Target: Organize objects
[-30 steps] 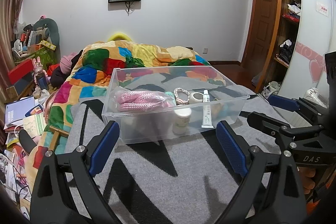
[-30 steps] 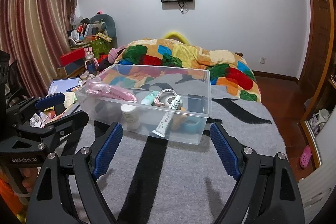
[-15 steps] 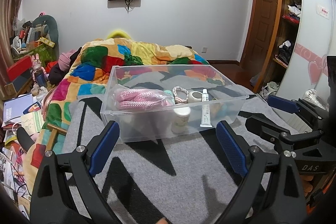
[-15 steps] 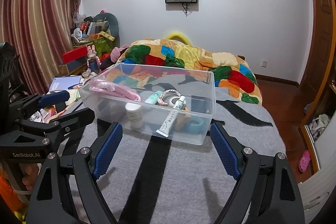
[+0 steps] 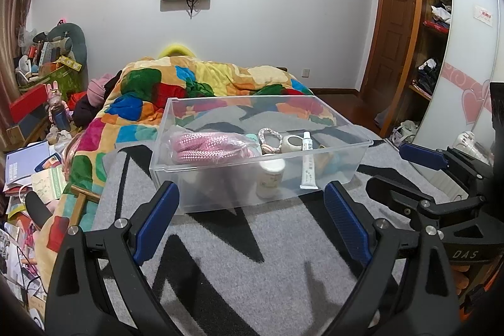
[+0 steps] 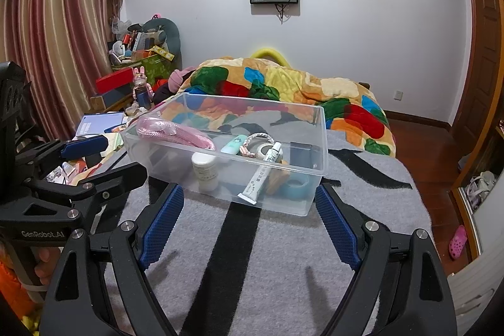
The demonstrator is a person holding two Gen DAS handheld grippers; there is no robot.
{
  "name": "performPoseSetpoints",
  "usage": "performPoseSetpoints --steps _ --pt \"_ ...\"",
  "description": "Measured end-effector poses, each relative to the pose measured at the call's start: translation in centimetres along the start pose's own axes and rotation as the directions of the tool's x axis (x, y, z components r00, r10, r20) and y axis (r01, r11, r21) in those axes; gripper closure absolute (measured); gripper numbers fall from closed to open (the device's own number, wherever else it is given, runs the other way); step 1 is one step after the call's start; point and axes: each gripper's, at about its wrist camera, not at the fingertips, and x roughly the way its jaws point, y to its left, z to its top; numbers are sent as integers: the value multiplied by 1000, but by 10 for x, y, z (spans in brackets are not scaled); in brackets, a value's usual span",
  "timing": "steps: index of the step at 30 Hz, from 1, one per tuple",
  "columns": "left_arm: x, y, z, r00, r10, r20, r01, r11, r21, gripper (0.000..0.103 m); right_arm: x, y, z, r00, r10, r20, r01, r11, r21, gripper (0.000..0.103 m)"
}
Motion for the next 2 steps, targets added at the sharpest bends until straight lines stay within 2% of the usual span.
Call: performPoseSetpoints --steps 2 --pt "0 0 0 1000 -2 -1 2 1000 -5 9 0 0 0 1000 1 -1 -1 1000 1 20"
